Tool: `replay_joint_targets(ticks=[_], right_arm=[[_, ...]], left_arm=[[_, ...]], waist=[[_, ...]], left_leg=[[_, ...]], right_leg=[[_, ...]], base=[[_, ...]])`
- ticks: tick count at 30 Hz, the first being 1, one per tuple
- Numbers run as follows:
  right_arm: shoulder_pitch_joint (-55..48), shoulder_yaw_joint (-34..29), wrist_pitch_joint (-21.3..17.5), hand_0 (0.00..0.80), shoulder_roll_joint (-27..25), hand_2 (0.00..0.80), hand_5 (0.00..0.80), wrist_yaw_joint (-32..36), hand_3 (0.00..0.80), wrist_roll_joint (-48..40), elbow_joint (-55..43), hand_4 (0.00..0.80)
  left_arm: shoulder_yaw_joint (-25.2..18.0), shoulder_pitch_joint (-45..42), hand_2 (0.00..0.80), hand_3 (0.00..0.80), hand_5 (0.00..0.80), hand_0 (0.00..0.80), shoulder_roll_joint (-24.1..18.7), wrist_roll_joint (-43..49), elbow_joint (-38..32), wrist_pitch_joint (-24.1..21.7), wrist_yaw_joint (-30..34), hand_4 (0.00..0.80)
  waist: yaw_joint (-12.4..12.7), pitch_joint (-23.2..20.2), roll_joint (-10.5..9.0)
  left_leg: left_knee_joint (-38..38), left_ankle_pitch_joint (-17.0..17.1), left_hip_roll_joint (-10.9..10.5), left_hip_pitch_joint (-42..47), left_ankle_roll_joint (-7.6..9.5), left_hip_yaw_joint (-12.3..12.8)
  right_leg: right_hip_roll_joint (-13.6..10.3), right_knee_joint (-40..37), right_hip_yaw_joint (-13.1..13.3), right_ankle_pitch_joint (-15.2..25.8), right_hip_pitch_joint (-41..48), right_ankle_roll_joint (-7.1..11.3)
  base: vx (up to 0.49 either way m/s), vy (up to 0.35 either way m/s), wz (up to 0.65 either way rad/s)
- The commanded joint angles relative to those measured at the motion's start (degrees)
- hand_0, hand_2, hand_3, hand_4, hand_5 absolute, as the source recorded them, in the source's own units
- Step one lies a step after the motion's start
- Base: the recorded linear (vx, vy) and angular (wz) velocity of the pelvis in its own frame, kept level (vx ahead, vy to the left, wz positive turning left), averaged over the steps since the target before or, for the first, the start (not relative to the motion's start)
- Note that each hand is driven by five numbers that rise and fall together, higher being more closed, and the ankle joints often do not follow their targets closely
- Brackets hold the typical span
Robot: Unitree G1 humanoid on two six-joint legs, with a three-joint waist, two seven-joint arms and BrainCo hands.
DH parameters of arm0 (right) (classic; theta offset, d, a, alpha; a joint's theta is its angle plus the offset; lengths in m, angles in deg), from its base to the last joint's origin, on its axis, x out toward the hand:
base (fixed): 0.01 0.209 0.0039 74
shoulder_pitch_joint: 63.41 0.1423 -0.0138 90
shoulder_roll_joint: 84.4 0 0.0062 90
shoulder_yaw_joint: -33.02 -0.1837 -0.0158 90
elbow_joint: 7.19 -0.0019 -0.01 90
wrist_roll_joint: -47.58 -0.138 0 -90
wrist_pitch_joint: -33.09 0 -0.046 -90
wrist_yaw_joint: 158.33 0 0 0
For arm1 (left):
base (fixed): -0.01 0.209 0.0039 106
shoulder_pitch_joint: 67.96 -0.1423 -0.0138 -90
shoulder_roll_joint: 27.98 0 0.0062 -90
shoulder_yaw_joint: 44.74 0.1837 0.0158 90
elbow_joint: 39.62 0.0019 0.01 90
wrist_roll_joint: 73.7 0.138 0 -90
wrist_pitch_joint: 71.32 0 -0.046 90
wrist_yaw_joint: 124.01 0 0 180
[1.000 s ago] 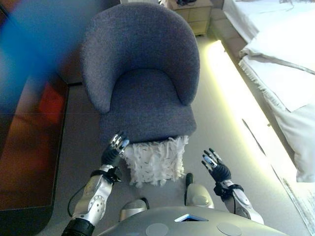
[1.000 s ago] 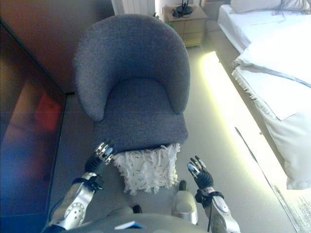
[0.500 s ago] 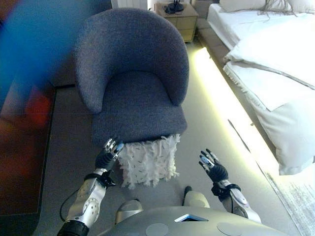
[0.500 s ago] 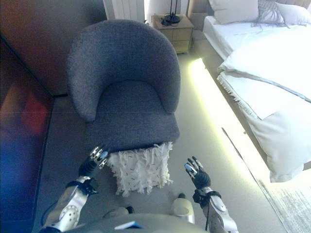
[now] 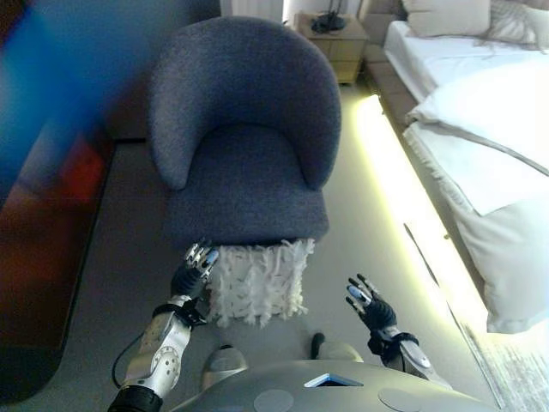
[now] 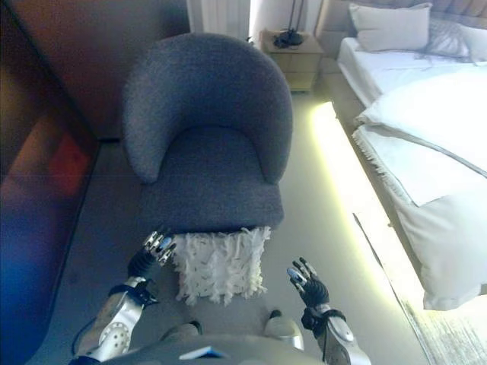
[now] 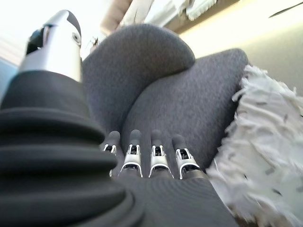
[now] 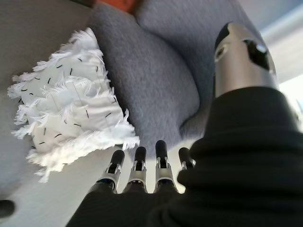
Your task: Pick up the cushion and take it to the sofa
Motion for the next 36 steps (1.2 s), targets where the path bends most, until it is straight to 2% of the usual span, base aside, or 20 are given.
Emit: replay_joint_targets(ticks=[1, 2, 4, 6, 8, 10, 13, 15, 17, 19, 21, 24, 25, 27, 29, 30, 31, 34, 35, 36], right_arm=[[-0.06, -1.43, -0.92, 0.0, -1.94, 0.0, 0.0, 3.0, 0.0, 0.33, -3.21, 0.0], [-0.11, -1.53, -0.97, 0.0, -2.02, 0.0, 0.0, 2.99, 0.0, 0.31, -3.22, 0.0], [-0.21, -2.67, -2.04, 0.0, -2.63, 0.0, 0.0, 3.26, 0.0, -0.17, -2.42, 0.0], [-0.12, -3.64, -4.24, 0.0, -2.36, 0.0, 0.0, 3.07, 0.0, -0.14, -1.23, 0.0], [0.11, -3.8, -5.42, 0.0, -1.66, 0.0, 0.0, 1.91, 0.0, -0.44, -0.6, 0.0], [-0.85, -4.35, -4.15, 0.0, -0.78, 0.0, 0.0, 1.63, 0.0, -1.02, -1.92, 0.0], [-2.44, -4.72, -3.68, 0.0, -0.38, 0.0, 0.0, 3.43, 0.0, -0.02, -2.03, 0.0], [-1.53, -4.42, -3.75, 0.0, -0.38, 0.0, 0.0, 3.35, 0.0, 0.26, -1.11, 0.0], [1.55, -3.55, -4.44, 0.0, 0.04, 0.0, 0.0, 2.51, 0.0, 0.29, 1.77, 0.0], [6.75, -2.41, -4.99, 0.0, 0.38, 0.0, 0.0, 0.88, 0.0, 1.23, 4.45, 0.0], [13.44, -0.25, -5.91, 0.0, -0.31, 0.0, 0.0, -2.16, 0.0, 4.41, 6.51, 0.0], [19.52, 2.32, -8.58, 0.0, -2.44, 0.0, 0.0, -5.01, 0.0, 5.19, 7.69, 0.0], [21.9, 2.96, -9.08, 0.0, -2.85, 0.0, 0.0, -5.78, 0.0, 5.06, 8.41, 0.0], [25.8, 4.17, -8.88, 0.0, -3.21, 0.0, 0.0, -7.59, 0.0, 6.18, 9.35, 0.0], [31.94, 5.25, -6.09, 0.0, -4.5, 0.0, 0.0, -8.43, 0.0, 6.83, 10.41, 0.0], [34.86, 5.82, -5.16, 0.0, -5.08, 0.0, 0.0, -8.6, 0.0, 6.8, 11.44, 0.0], [37.98, 6.33, -3.91, 0.0, -5.74, 0.0, 0.0, -8.82, 0.0, 6.9, 12.13, 0.0], [41.64, 6.8, -3.73, 0.0, -6.36, 0.0, 0.0, -10.35, 0.0, 7.48, 13.24, 0.0], [43.93, 6.49, -4.54, 0.0, -6.8, 0.0, 0.0, -10.83, 0.0, 7.47, 14.9, 0.0], [44.91, 6.37, -4.54, 0.0, -6.67, 0.0, 0.0, -11.38, 0.0, 7.89, 15.32, 0.0]], left_arm=[[-2.01, -0.54, 0.0, 0.0, 0.0, 0.0, -0.79, -0.3, -4.47, -1.38, -0.36, 0.0], [-1.88, -0.36, 0.0, 0.0, 0.0, 0.0, -0.77, -0.25, -4.37, -1.4, -0.41, 0.0], [-1.03, 1.31, 0.0, 0.0, 0.0, 0.0, -0.43, 0.08, -3.57, -1.5, 0.03, 0.0], [-0.25, 3.14, 0.0, 0.0, 0.0, 0.0, -0.15, 0.54, -2.11, -2.41, 2.26, 0.0], [-0.09, 3.75, 0.0, 0.0, 0.0, 0.0, -0.89, 1.39, -2.46, -2.5, 3.26, 0.0], [-0.81, 3.13, 0.0, 0.0, 0.0, 0.0, -1.15, 2.44, -2.67, -3.08, 3.39, 0.0], [-2.16, 1.23, 0.0, 0.0, 0.0, 0.0, -2.64, 3.28, -3.38, -3.07, 3.63, 0.0], [-2.42, 1.37, 0.0, 0.0, 0.0, 0.0, -3.3, 4.45, -3.27, -2.81, 4.06, 0.0], [-1.77, 2.91, 0.0, 0.0, 0.0, 0.0, -4.41, 5.78, -2.91, -2.58, 3.2, 0.0], [-0.6, 6.75, 0.0, 0.0, 0.0, 0.0, -5.3, 6.03, -2.01, -2.6, 1.56, 0.0], [1.64, 13.79, 0.0, 0.0, 0.0, 0.0, -5.53, 5.77, 1.18, -4.22, -1.3, 0.0], [5.88, 22.73, 0.0, 0.0, 0.0, 0.0, -4.28, 8.92, 6.57, -8.7, -5.38, 0.0], [7.62, 25.7, 0.0, 0.0, 0.0, 0.0, -3.56, 9.96, 9.41, -10.68, -6.85, 0.0], [9.12, 28.93, 0.0, 0.0, 0.0, 0.0, -2.75, 12.8, 13.1, -13.18, -9.2, 0.0], [10.41, 31.94, 0.0, 0.0, 0.0, 0.0, -2.48, 15.73, 14.98, -13.94, -13.01, 0.0], [10.76, 33.46, 0.0, 0.0, 0.0, 0.0, -2.28, 16.1, 15.97, -13.97, -14.13, 0.0], [10.61, 35.08, 0.0, 0.0, 0.0, 0.0, -2.07, 16.9, 16.68, -13.66, -15.18, 0.0], [10.65, 38.74, 0.0, 0.0, 0.0, 0.0, -1.66, 17.39, 18.69, -13.5, -15.88, 0.0], [11.13, 41.51, 0.0, 0.0, 0.0, 0.0, -0.98, 18.1, 20.45, -13.71, -16.74, 0.0], [11.33, 42.89, 0.0, 0.0, 0.0, 0.0, -0.56, 18.97, 21.35, -13.55, -17.32, 0.0]], waist=[[0.18, 0.06, -1.23], [0.15, 0.01, -1.09], [-0.38, -0.21, 0.18], [-0.96, 0.29, 1.43], [-0.93, 1.2, 2.09], [-1.01, 2.09, 1.85], [0.29, 2.33, 0.88], [1.17, 2.75, 0.7], [2.34, 3.83, 0.51], [2.96, 5.66, 0.34], [2.25, 8.83, 0.82], [1.81, 12.79, 1.44], [1.8, 13.9, 1.51], [2.37, 15.03, 1.11], [3.07, 16.47, 0.43], [3.28, 17.08, 0.32], [3.52, 17.68, 0.35], [3.34, 19.36, 1.12], [3.12, 20.35, 1.97], [3.05, 20.74, 2.39]], left_leg=[[-1.89, 11.56, 7.84, -2.01, -1.73, -1.73], [-2.95, 12.04, 8.26, -1.89, -1.95, -1.64], [-6.84, 14.12, 10.2, -2.24, -3.8, -0.4], [-7.21, 13.25, 9.49, -3.48, -4.97, 0.7], [-6.22, 10.91, 7.98, -4.08, -4.71, 0.7], [-2.39, 8.22, 5.5, -5.06, -3.98, 0.12], [1.18, 4.55, 3.06, -5.4, -2.17, 1.01], [3.45, 3.16, 2.69, -6.61, -1.7, 1.18], [5.27, 2.28, 3.42, -8.14, -1.93, 2.06], [6.2, 2.11, 4.69, -10.22, -2.86, 2.28], [9.05, 2.51, 6.94, -15.45, -3.0, 1.21], [13.55, 4.27, 9.65, -24.49, -5.39, 0.57], [14.12, 5.06, 9.78, -27.3, -5.82, -0.72], [14.79, 4.92, 7.92, -30.5, -5.06, -4.74], [17.76, 3.86, 6.17, -34.57, -5.31, -9.07], [19.02, 3.28, 5.58, -35.98, -5.27, -9.92], [19.88, 3.08, 5.11, -37.72, -4.99, -10.22], [22.1, 1.81, 6.73, -40.4, -5.48, -8.15], [23.95, 1.76, 6.8, -43.65, -5.72, -7.21], [25.19, 1.35, 6.5, -45.18, -5.5, -6.85]], right_leg=[[-1.28, 1.06, -0.17, 2.46, -1.59, -1.4], [-1.4, 1.1, -0.3, 2.33, -1.57, -1.37], [-2.77, 1.83, -1.46, 1.67, -2.11, -0.95], [-5.08, 3.0, -2.02, 1.66, -3.19, 0.01], [-8.29, 4.79, -1.79, 1.9, -4.36, 1.38], [-10.92, 5.07, -0.37, 3.69, -4.12, 2.37], [-14.26, 2.92, -1.66, 6.2, -1.74, 3.03], [-15.54, 3.42, -2.65, 6.79, -2.21, 3.18], [-16.83, 4.31, -4.27, 8.12, -4.56, 3.74], [-16.71, 2.41, -4.35, 10.89, -7.66, 4.83], [-14.63, 3.59, -1.33, 9.86, -12.37, 4.52], [-14.14, 6.55, -2.9, 8.5, -17.31, 3.55], [-14.11, 7.84, -2.69, 8.04, -19.97, 3.3], [-13.88, 10.98, 0.0, 7.65, -25.83, 3.25], [-12.77, 13.32, 2.19, 7.55, -30.81, 3.18], [-12.33, 14.09, 3.05, 7.55, -32.52, 3.12], [-12.04, 15.33, 3.59, 7.67, -34.69, 2.99], [-12.09, 20.27, 2.99, 5.38, -37.81, 2.82], [-13.54, 23.33, 2.29, 4.82, -40.78, 2.41], [-13.86, 25.09, 2.42, 4.42, -42.29, 2.17]], base=[[0.079, 0.144, 0.02], [0.05, 0.212, 0.01], [0.005, 0.299, 0.12], [-0.035, 0.446, 0.26], [0.047, 0.439, 0.11], [0.125, 0.338, 0.22], [0.177, 0.183, 0.02], [0.082, 0.08, -0.24], [-0.016, -0.035, -0.12], [-0.18, -0.165, -0.08], [-0.357, -0.215, -0.13], [-0.369, -0.178, 0.04], [-0.251, -0.1, 0.1], [-0.216, -0.023, 0.09], [-0.197, 0.032, -0.26], [-0.172, 0.07, -0.58], [-0.171, 0.081, -0.55], [-0.092, 0.045, -0.18], [-0.139, 0.04, 0.2], [-0.153, 0.044, 0.28]])
